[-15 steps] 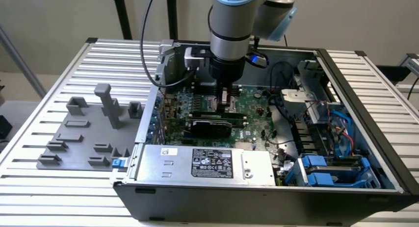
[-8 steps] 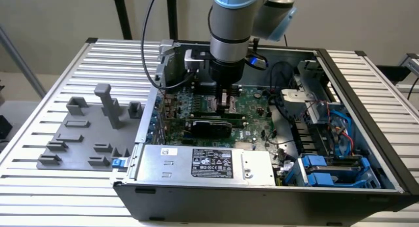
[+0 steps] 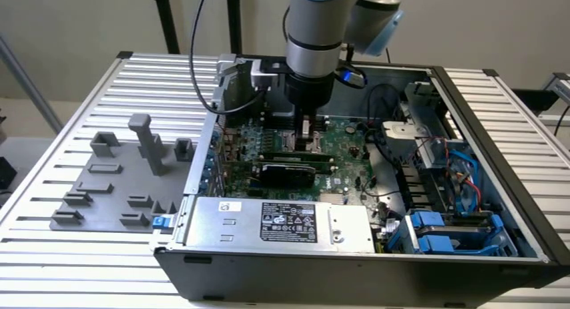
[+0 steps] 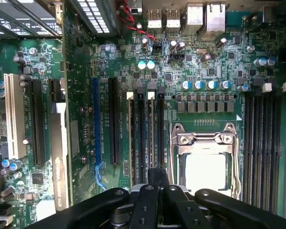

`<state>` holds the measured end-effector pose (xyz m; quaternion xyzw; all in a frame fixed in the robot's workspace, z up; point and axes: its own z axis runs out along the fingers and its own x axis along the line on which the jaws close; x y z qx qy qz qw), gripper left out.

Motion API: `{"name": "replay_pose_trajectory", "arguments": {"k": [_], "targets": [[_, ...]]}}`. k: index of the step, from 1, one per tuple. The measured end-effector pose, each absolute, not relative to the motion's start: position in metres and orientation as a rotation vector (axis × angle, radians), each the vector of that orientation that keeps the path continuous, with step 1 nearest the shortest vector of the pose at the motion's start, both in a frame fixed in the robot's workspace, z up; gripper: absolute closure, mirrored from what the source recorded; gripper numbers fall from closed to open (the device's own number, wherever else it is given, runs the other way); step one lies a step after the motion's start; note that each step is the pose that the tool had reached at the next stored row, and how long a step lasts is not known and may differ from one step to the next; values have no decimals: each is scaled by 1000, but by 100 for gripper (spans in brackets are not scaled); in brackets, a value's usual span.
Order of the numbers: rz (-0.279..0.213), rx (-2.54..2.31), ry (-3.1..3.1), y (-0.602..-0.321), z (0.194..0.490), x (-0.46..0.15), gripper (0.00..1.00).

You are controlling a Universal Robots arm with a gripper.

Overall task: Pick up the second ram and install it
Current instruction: 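Press down the second ram until it locks into place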

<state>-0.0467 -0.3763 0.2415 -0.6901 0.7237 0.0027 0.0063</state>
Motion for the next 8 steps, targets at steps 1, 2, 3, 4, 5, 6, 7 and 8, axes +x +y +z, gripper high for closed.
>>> {"name": "replay_pose_trajectory", "arguments": {"k": [1, 2, 3, 4, 5, 6, 7, 8], "targets": [[9, -2159, 2264, -376, 241, -47, 89], [8, -2159, 2264, -376, 241, -47, 89], [9, -2159, 2264, -376, 241, -47, 89], [9, -2159, 2264, -376, 241, -47, 89], [8, -2159, 2264, -376, 242, -47, 89], [9, -2159, 2264, -376, 242, -47, 89], [9, -2159, 2264, -376, 242, -47, 89], [9, -2159, 2264, -376, 242, -47, 89]]}}
